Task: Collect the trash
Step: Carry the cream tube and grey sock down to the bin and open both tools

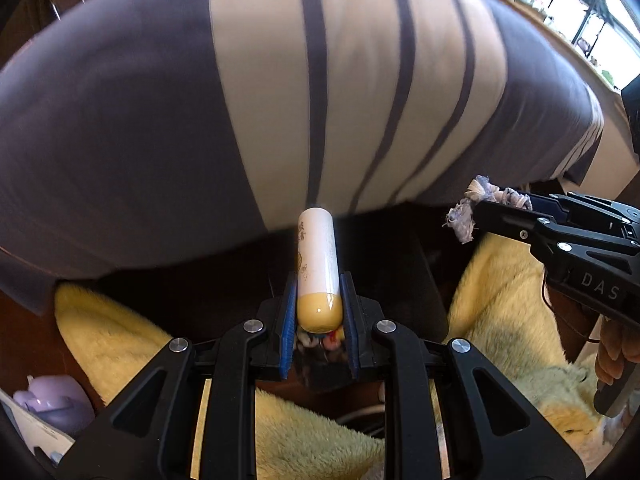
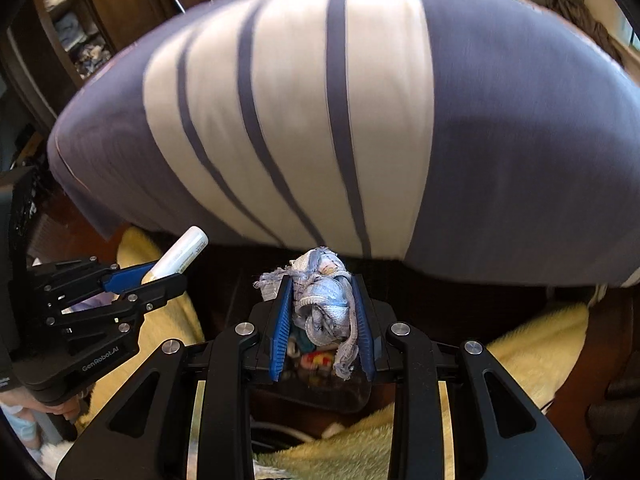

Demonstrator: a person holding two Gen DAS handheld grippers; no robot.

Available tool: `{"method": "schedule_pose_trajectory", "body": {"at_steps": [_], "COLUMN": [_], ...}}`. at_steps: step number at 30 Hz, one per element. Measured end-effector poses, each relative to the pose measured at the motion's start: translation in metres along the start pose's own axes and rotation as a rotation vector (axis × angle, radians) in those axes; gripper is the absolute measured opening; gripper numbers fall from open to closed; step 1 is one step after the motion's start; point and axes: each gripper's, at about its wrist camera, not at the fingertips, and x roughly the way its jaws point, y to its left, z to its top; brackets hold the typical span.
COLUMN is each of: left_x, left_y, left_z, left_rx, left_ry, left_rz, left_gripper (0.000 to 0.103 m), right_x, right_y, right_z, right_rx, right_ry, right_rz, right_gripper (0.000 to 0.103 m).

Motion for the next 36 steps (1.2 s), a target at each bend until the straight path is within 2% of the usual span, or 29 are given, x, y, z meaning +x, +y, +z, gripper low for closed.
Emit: {"method": "schedule_pose_trajectory", "body": {"at_steps": [5,9,12,21,23,24,27,31,32,34,36], "left_x": [0.031,0.051,0.062,0.074,0.075,0.075,0.067,0.051,0.047,0.034,0.020], "left_y": [0.000,-0.005,-0.005,-0.006,-0.004,-0.004,0.000,0.005,0.006,0.008,0.008], "left_z": [-0.010,-0.014,-0.015,-0.014,-0.011,-0.012,-0.011,-0.007,-0.006,-0.003,0.001], "left_rx": [-0.015,-0.008,-0.008,-0.009,-0.014,-0.017,-0.032,-0.050,-0.051,-0.050,-0.049], "left_ry": [0.095,0.157,0.195,0.229,0.226,0.222,0.200,0.162,0.151,0.120,0.081], "left_rz": [-0.033,-0.050,-0.064,-0.079,-0.075,-0.070,-0.051,-0.032,-0.027,-0.012,0.009], "left_gripper": [0.019,0.019,0.019,0.020,0.023,0.026,0.038,0.055,0.058,0.070,0.077], "right_x": [0.029,0.051,0.061,0.077,0.077,0.075,0.067,0.051,0.047,0.037,0.030], "right_y": [-0.005,-0.008,-0.010,-0.014,-0.015,-0.015,-0.016,-0.021,-0.022,-0.023,-0.022], "right_z": [-0.013,-0.016,-0.019,-0.008,-0.007,-0.007,-0.004,-0.001,-0.001,0.000,0.000], "right_rx": [0.022,0.050,0.065,0.090,0.092,0.097,0.112,0.124,0.123,0.122,0.117], "right_ry": [0.088,0.158,0.184,0.219,0.219,0.212,0.188,0.134,0.119,0.088,0.067], "right_rz": [0.004,0.045,0.051,0.058,0.061,0.058,0.044,0.011,0.002,-0.015,-0.021], "right_gripper": [0.030,0.030,0.030,0.037,0.047,0.054,0.061,0.084,0.086,0.094,0.094]}}
